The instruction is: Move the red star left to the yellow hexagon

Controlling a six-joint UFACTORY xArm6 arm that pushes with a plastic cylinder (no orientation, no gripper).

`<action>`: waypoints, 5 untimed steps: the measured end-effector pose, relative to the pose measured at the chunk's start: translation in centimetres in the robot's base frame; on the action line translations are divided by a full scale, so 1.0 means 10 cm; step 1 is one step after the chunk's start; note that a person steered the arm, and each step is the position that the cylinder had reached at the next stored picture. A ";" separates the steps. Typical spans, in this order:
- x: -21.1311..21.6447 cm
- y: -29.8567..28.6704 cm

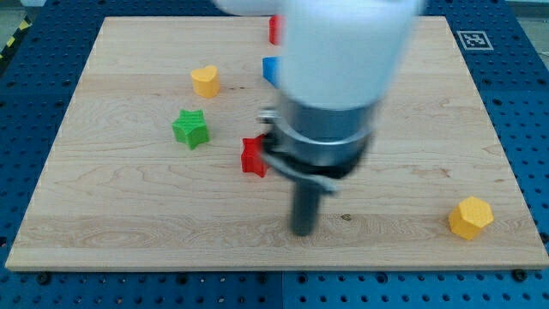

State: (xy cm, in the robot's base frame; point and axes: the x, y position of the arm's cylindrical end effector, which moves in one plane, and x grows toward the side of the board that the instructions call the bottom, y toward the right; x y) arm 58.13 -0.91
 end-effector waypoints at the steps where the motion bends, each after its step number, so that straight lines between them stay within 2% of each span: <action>1: -0.36 -0.46; 2: -0.62 -0.38; 3: -0.64 -0.38; 5: -0.85 -0.73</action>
State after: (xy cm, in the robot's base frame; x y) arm 49.66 -8.20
